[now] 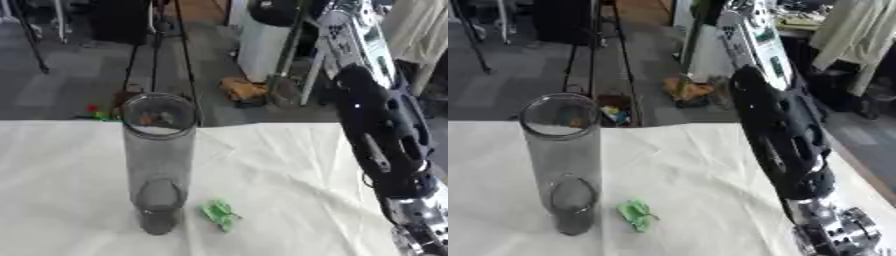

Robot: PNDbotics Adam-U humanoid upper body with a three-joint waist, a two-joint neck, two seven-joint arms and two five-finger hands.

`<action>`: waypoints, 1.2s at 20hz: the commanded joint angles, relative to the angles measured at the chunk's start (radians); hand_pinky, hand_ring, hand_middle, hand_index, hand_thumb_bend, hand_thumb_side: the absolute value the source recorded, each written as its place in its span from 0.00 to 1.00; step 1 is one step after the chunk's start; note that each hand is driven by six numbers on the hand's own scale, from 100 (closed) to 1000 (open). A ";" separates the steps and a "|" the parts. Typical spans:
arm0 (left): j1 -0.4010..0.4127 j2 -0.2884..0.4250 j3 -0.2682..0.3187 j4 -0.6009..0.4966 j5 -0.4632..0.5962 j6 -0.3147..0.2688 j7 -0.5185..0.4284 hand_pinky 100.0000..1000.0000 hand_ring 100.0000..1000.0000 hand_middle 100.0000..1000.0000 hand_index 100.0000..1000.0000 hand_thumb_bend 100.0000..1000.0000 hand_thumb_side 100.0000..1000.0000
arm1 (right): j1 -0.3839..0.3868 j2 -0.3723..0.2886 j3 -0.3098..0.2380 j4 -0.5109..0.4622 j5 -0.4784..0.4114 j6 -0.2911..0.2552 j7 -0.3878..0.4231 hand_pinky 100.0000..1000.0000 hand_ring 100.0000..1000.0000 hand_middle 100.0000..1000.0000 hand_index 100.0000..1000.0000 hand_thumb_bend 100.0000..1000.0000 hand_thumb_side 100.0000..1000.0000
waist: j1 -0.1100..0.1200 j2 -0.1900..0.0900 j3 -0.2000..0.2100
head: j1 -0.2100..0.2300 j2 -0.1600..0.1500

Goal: Arrange flowers into the vase.

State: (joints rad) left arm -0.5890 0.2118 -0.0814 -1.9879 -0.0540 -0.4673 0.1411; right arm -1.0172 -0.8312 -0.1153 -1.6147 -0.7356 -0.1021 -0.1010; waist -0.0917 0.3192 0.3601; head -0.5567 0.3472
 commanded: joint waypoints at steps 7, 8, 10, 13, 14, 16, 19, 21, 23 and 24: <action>-0.019 0.018 -0.001 -0.012 0.016 -0.005 -0.009 0.78 0.83 0.82 0.89 0.00 0.89 | -0.046 -0.017 0.023 -0.022 -0.150 0.001 0.003 0.00 0.00 0.00 0.00 0.00 0.55 | 0.001 -0.032 0.031 | -0.039 0.010; -0.019 0.018 -0.001 -0.012 0.017 -0.005 -0.010 0.78 0.83 0.82 0.89 0.00 0.89 | -0.049 -0.016 0.024 -0.020 -0.166 0.007 0.005 0.00 0.00 0.00 0.00 0.00 0.55 | 0.001 -0.033 0.037 | -0.047 0.013; -0.021 0.018 -0.001 -0.012 0.020 -0.005 -0.011 0.78 0.83 0.82 0.89 0.00 0.89 | -0.052 -0.017 0.025 -0.016 -0.198 0.016 0.011 0.00 0.00 0.00 0.00 0.00 0.53 | 0.000 -0.036 0.048 | -0.063 0.015; -0.021 0.017 0.000 -0.012 0.024 -0.006 -0.010 0.78 0.83 0.82 0.89 0.00 0.89 | -0.053 -0.021 0.027 -0.010 -0.245 0.020 0.022 0.00 0.00 0.00 0.00 0.00 0.56 | -0.003 -0.039 0.065 | -0.082 0.017; -0.021 0.017 0.000 -0.012 0.025 -0.005 -0.010 0.78 0.83 0.82 0.89 0.00 0.89 | -0.054 -0.023 0.028 -0.008 -0.262 0.021 0.026 0.00 0.00 0.00 0.00 0.00 0.56 | -0.004 -0.041 0.069 | -0.087 0.016; -0.021 0.016 -0.001 -0.012 0.027 -0.004 -0.011 0.78 0.83 0.82 0.89 0.00 0.89 | -0.057 -0.025 0.031 -0.004 -0.293 0.019 0.033 0.00 0.00 0.00 0.00 0.00 0.56 | -0.008 -0.043 0.076 | -0.093 0.014; -0.022 0.015 -0.003 -0.012 0.031 -0.002 -0.014 0.78 0.83 0.82 0.89 0.00 0.89 | -0.063 -0.028 0.037 -0.004 -0.341 0.009 0.043 0.00 0.00 0.00 0.00 0.00 0.55 | -0.013 -0.047 0.087 | -0.104 0.009; -0.022 0.015 -0.002 -0.012 0.032 -0.002 -0.015 0.78 0.83 0.82 0.89 0.00 0.89 | -0.064 -0.033 0.041 -0.007 -0.373 -0.002 0.052 0.00 0.00 0.00 0.00 0.00 0.54 | -0.017 -0.047 0.093 | -0.111 0.007; -0.021 0.015 -0.002 -0.012 0.033 -0.002 -0.015 0.78 0.83 0.82 0.89 0.00 0.89 | -0.064 -0.039 0.045 -0.011 -0.398 -0.016 0.061 0.00 0.00 0.00 0.00 0.00 0.54 | -0.020 -0.046 0.097 | -0.115 0.003; -0.021 0.015 -0.002 -0.012 0.033 -0.002 -0.016 0.78 0.83 0.82 0.89 0.00 0.89 | -0.064 -0.041 0.049 -0.012 -0.407 -0.021 0.065 0.00 0.00 0.00 0.00 0.00 0.54 | -0.021 -0.047 0.098 | -0.115 0.002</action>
State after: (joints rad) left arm -0.5915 0.2118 -0.0826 -1.9879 -0.0261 -0.4696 0.1287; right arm -1.0578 -0.8321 -0.0625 -1.6144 -1.1216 -0.1135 -0.0430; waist -0.1206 0.2962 0.4578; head -0.6668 0.3582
